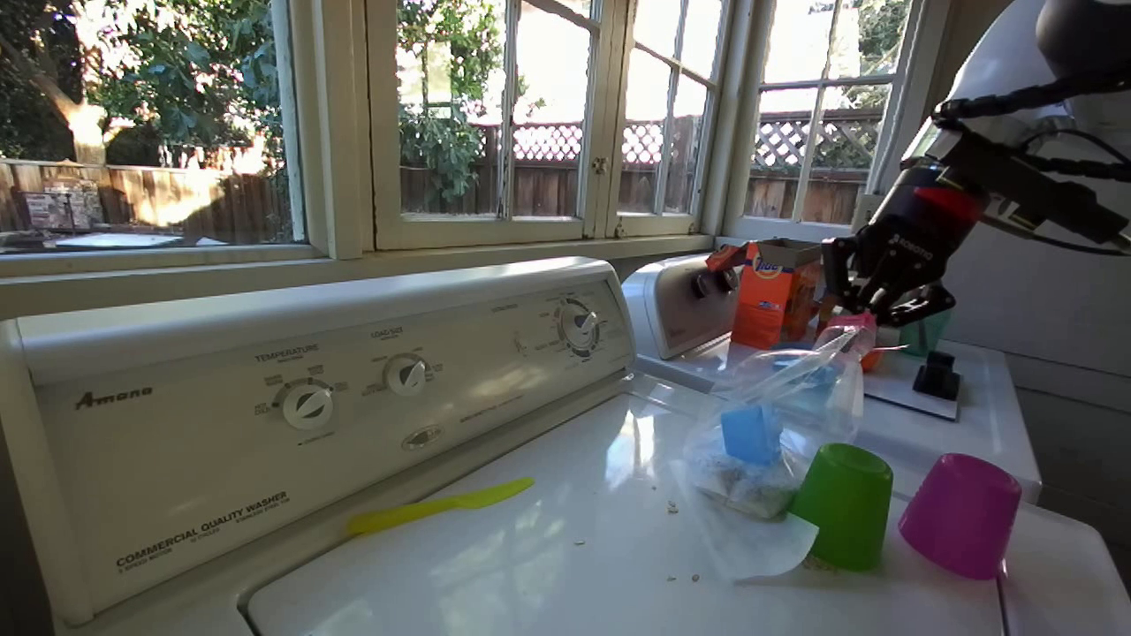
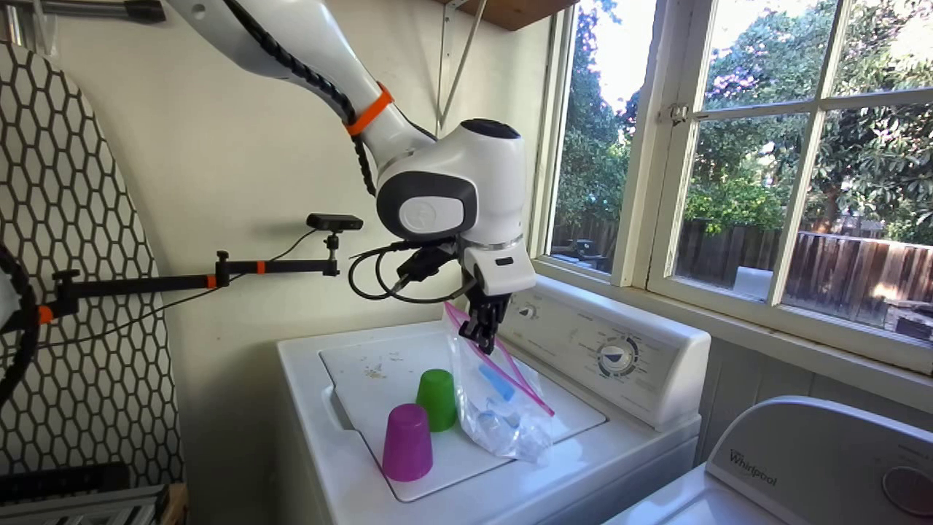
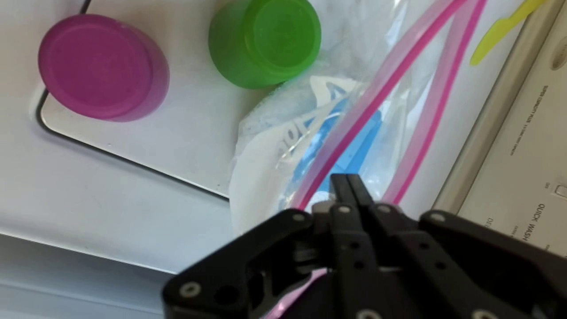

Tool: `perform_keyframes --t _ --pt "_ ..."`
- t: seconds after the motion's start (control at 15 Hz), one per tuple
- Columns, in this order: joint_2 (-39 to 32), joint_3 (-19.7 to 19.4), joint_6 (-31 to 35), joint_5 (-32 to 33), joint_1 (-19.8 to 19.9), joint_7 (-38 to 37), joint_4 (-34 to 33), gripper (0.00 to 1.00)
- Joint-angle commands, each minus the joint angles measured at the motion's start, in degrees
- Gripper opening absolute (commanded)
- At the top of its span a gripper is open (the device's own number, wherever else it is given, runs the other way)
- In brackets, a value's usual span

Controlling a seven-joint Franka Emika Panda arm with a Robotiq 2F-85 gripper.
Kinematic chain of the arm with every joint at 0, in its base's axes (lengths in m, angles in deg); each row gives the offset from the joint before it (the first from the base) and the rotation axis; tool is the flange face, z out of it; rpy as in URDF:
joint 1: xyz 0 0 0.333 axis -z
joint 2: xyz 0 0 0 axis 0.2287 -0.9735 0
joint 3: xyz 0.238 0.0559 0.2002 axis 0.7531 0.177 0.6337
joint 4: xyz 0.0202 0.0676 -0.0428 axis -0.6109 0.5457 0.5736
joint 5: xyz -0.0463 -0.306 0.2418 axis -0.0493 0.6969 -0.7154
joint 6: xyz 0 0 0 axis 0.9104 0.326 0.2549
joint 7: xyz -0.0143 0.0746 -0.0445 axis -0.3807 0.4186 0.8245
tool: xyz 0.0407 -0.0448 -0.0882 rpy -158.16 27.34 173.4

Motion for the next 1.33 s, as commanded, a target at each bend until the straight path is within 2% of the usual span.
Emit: perform_keyframes --t 0.0,0.2,0.53,0.6,0.67,1.27 --pt "-0.27 -0.05 -0.07 3.07 0.14 -2.56 0.44 0.0" --pt "-0.63 -0.05 -0.56 5.12 0.17 -3.7 0.47 0.0" --pt "-2.05 0.24 0.36 3.73 -0.37 -2.63 0.08 0.0" --pt "-2.27 0.3 0.69 3.27 -0.49 -2.4 0.04 0.26" --pt "-2.39 0.37 0.78 3.32 -0.53 -2.55 0.03 0.27" --pt "-6.22 1.62 6.08 2.68 -1.94 -0.91 -0.66 0.93"
